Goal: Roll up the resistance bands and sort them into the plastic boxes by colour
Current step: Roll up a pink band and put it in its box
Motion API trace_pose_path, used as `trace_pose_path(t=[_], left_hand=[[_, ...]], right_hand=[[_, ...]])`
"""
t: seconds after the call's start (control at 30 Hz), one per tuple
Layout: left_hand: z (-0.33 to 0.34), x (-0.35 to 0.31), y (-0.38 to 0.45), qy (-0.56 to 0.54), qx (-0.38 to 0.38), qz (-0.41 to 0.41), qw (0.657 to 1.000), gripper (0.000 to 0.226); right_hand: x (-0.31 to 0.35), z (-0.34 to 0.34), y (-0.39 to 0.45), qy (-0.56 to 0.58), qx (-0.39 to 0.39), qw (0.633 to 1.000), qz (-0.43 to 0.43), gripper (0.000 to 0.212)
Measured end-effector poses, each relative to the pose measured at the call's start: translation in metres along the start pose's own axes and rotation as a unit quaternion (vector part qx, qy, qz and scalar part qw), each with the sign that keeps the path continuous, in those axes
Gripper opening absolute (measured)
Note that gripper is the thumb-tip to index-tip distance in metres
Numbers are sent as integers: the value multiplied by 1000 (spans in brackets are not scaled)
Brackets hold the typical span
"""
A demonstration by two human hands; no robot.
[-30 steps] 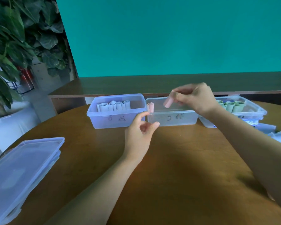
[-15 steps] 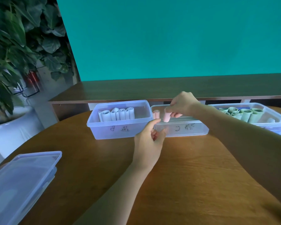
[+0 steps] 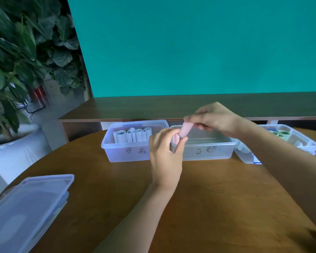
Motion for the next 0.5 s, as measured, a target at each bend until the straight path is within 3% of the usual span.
trace_pose_path(t=[0.5], left_hand=[[-2, -5, -3, 99, -39, 130, 986, 24]], right_hand=[[1, 13, -34, 89, 78, 993, 30, 42]])
Point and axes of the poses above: each hand's wrist, its own y-axis towards the middle knuckle, its own z-axis out of the palm, x = y × z, the point moved 3 cm from there along y, towards the middle knuckle, and after that the axes turned 13 degrees about y, right-handed, at the moved point
